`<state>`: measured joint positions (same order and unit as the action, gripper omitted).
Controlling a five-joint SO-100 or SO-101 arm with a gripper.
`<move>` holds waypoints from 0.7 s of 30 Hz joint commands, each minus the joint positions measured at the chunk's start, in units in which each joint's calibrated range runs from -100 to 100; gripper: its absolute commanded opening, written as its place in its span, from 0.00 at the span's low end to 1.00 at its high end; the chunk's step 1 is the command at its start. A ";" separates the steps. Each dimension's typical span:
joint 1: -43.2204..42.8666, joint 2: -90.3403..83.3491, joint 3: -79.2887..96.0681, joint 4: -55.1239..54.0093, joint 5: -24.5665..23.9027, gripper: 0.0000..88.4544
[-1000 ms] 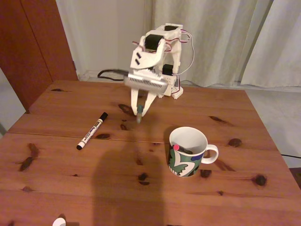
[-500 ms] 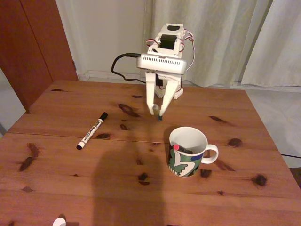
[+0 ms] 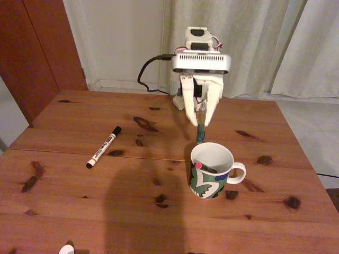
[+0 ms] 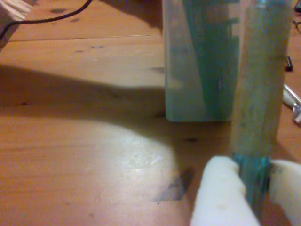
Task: Clean up the desk and place the pens and markers into the cup
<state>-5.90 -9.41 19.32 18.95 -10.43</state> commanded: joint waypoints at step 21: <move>-2.18 5.64 3.22 -4.55 -0.21 0.01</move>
<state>-7.74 -3.31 22.29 16.13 -10.48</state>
